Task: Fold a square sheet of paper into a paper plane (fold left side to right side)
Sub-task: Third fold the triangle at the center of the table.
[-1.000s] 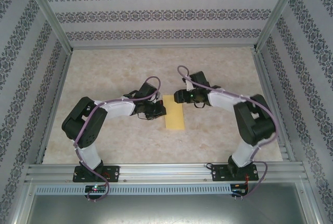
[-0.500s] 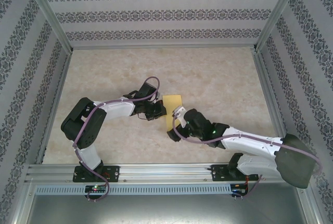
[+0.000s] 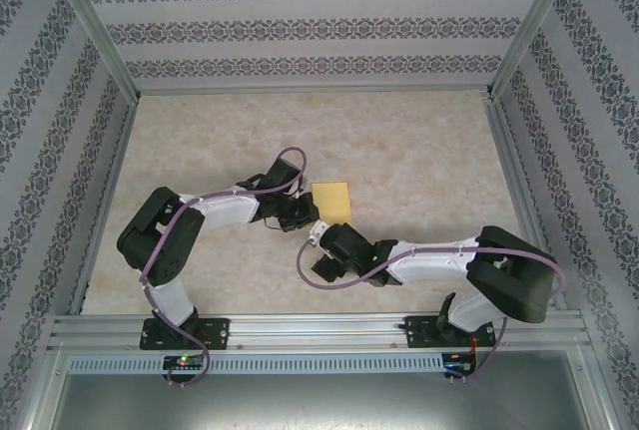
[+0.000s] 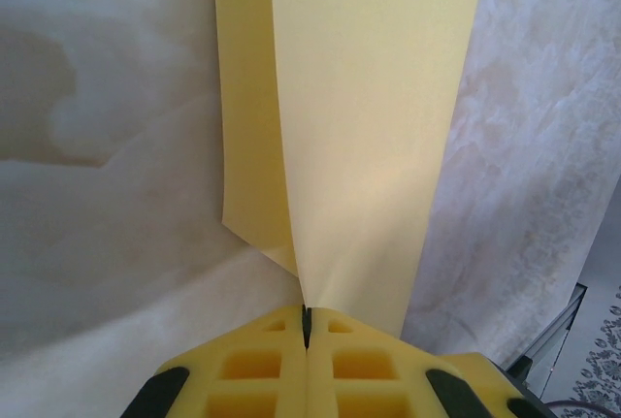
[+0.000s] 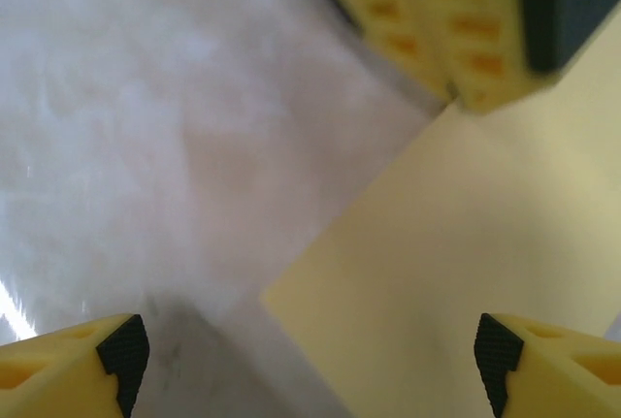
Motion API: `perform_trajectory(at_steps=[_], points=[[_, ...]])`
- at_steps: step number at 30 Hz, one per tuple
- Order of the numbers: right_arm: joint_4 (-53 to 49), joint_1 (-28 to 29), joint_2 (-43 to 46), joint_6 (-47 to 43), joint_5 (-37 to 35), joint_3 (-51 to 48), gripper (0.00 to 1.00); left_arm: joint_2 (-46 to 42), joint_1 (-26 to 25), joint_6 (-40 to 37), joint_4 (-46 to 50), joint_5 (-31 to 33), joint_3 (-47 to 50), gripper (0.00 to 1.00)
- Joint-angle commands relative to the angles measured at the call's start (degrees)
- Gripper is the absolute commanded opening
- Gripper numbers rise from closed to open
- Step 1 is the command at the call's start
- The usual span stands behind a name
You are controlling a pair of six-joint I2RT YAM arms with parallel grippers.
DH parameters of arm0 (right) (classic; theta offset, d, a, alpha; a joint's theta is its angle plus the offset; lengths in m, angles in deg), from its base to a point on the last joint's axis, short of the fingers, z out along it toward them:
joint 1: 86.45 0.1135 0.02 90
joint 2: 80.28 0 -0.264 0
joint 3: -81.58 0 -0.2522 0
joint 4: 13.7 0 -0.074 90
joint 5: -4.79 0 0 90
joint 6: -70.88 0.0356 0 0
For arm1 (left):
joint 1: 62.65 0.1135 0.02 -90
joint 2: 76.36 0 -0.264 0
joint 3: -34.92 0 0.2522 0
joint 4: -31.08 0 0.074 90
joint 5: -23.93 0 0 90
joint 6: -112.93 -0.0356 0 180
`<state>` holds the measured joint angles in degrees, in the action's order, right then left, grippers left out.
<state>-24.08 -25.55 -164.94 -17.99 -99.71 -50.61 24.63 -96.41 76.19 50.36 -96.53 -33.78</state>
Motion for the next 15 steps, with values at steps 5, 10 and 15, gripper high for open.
perform_trajectory(at_steps=[5, 10, 15], points=[[1.9, 0.3, -2.8, -1.6, -1.6, 3.1, 0.66, -0.7, -0.5, 0.0, 1.2, -0.3, -0.7, 0.0], [1.2, 0.2, -1.8, -1.4, 0.4, 3.2, 0.31, -0.3, -0.5, -0.2, 1.2, -0.1, -0.5, 0.0], [-0.8, -0.8, -0.7, -1.2, 5.5, 3.3, 0.04, -0.7, -0.3, -2.1, 3.8, 1.3, -1.4, 0.06]])
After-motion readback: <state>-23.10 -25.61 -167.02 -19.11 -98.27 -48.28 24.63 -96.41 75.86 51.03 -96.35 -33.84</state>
